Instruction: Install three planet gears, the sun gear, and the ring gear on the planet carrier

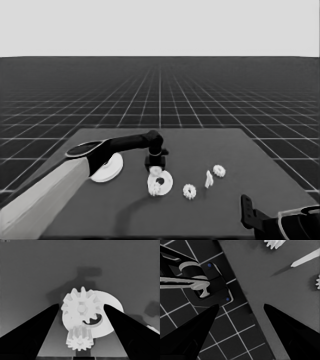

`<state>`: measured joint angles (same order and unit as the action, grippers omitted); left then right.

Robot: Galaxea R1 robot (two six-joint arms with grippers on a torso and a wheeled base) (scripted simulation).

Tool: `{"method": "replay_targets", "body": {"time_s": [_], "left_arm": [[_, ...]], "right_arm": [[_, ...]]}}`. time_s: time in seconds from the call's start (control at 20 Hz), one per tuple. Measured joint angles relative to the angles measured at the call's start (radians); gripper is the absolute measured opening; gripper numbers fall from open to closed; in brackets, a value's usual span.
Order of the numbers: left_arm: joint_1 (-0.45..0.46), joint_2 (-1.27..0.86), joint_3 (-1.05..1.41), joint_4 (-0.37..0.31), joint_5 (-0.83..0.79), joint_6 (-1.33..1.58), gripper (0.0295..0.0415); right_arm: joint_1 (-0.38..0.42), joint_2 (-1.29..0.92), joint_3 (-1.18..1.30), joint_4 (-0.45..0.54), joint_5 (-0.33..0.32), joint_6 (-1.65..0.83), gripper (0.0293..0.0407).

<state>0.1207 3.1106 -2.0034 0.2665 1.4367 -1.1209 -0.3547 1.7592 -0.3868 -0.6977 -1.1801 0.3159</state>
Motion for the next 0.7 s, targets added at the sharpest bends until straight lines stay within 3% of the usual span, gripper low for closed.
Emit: {"method": "replay_targets", "body": {"time_s": [0.15,0.5,0.55,0.6,0.7], "left_arm": [[-0.113,-0.038,0.113,-0.095,0.063,-0.062,0.0385],[-0.142,-0.04,0.122,-0.123,0.074,-0.067,0.0385],[-0.22,-0.305,0.584,-0.056,-0.262,0.414,0.0408],[-0.321,-0.693,0.995,-0.015,-0.468,0.844,0.0414],[-0.415,-1.139,1.379,0.023,-0.659,1.254,0.0392]], "right_arm": [[0.0,0.0,0.0,0.0,0.0,0.0,0.0385],[0.0,0.0,0.0,0.0,0.0,0.0,0.0385],[0.0,0.0,0.0,0.0,0.0,0.0,0.0385],[0.0,0.0,0.0,0.0,0.0,0.0,0.0385],[0.0,0.0,0.0,0.0,0.0,0.0,0.0385]]}}
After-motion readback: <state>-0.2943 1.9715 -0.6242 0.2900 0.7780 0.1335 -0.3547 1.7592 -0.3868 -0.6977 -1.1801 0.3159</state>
